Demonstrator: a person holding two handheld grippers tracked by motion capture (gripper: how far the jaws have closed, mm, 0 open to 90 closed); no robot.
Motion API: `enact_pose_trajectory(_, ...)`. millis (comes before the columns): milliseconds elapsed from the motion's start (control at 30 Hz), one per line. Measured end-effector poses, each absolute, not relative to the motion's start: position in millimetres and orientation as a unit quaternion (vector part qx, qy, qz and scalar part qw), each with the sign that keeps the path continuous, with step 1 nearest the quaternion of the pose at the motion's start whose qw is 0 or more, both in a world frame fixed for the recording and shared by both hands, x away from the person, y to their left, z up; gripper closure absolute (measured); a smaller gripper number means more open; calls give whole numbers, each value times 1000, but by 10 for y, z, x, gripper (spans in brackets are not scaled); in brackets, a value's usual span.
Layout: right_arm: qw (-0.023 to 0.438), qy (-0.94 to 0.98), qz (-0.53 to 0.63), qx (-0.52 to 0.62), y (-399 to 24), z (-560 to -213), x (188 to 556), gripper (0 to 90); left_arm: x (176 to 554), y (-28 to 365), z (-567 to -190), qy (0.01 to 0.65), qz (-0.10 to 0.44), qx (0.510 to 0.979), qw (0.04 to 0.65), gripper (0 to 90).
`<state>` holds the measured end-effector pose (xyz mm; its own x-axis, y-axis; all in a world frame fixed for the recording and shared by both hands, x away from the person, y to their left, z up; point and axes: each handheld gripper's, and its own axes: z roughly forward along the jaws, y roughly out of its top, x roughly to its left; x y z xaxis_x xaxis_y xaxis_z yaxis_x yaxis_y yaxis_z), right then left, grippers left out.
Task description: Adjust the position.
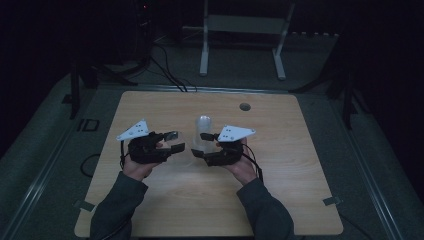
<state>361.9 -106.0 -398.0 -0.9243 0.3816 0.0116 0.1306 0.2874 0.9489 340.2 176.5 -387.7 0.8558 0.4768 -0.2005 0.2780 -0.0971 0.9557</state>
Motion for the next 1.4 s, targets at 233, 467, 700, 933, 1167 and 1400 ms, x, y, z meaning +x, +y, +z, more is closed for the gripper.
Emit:
enact_pose_trajectory(233, 95, 784, 592, 159, -1051, -3992, 3604, 350, 3393, 1740, -3877, 256, 75, 735, 624, 410)
enact_pose_trajectory(467, 82, 775, 605, 160, -1061, -3996, 3597, 358, 3389, 1741, -3871, 254, 67, 729, 632, 411)
enact_pose_trajectory(700, 65, 766, 620, 157, -1067, -4025, 3599, 357, 3386, 1770, -3855, 253, 60, 720, 644, 411)
enact_pose_trajectory(933, 57, 763, 626, 148, -1056, -4036, 3585, 355, 3407, 1794, -3879, 258, 50, 714, 649, 412)
enact_pose_trajectory(1167, 46, 761, 632, 141, -1046, -4051, 3581, 335, 3413, 1816, -3880, 258, 40, 704, 661, 412)
enact_pose_trajectory(1400, 40, 761, 633, 135, -1013, -4058, 3568, 301, 3431, 1822, -3903, 258, 25, 696, 669, 413)
